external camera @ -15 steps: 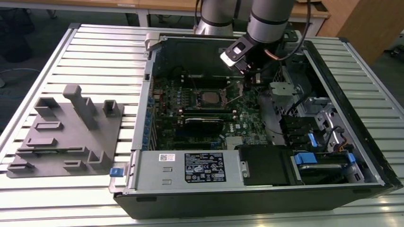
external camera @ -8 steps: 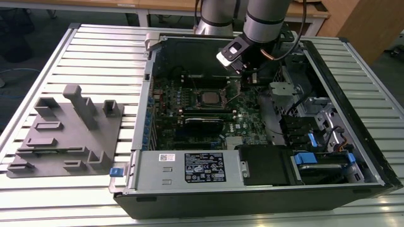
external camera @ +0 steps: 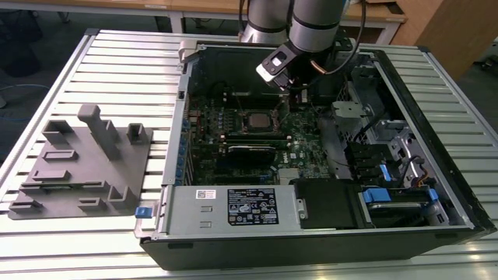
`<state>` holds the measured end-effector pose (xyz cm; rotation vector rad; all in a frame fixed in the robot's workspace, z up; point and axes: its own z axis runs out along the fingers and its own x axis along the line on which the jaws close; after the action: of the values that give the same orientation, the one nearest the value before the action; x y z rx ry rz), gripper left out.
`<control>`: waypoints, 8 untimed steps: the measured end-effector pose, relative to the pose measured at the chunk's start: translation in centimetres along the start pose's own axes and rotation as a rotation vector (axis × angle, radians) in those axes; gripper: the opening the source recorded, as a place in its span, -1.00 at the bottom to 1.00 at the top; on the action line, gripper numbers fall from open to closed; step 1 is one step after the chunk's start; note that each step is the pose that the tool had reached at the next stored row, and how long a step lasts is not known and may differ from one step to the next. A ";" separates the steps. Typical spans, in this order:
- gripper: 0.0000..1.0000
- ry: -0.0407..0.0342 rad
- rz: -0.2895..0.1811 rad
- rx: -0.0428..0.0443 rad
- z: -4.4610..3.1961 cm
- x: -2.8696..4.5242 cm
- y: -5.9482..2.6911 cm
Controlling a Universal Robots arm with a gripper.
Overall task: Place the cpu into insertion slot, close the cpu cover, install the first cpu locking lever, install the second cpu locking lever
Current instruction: 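Close the cpu cover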
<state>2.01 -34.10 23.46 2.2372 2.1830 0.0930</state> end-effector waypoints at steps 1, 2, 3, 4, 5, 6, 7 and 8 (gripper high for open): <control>-0.79 0.0004 0.000 -0.0009 -0.01 0.00 -0.27; -0.79 0.0006 0.000 -0.0017 -0.03 -0.01 -0.53; -0.79 0.0010 0.001 -0.0026 -0.04 -0.02 -0.82; -0.79 0.0014 0.001 -0.0035 -0.05 -0.02 -1.07; -0.79 0.0017 0.001 -0.0042 -0.06 -0.02 -1.32; -0.79 0.0018 0.001 -0.0049 -0.07 -0.03 -1.57; -0.79 0.0018 0.001 -0.0054 -0.09 -0.04 -1.82; -0.79 0.0019 0.001 -0.0061 -0.11 -0.05 -2.07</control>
<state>-0.06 -34.09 23.46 2.2362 2.1793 0.1018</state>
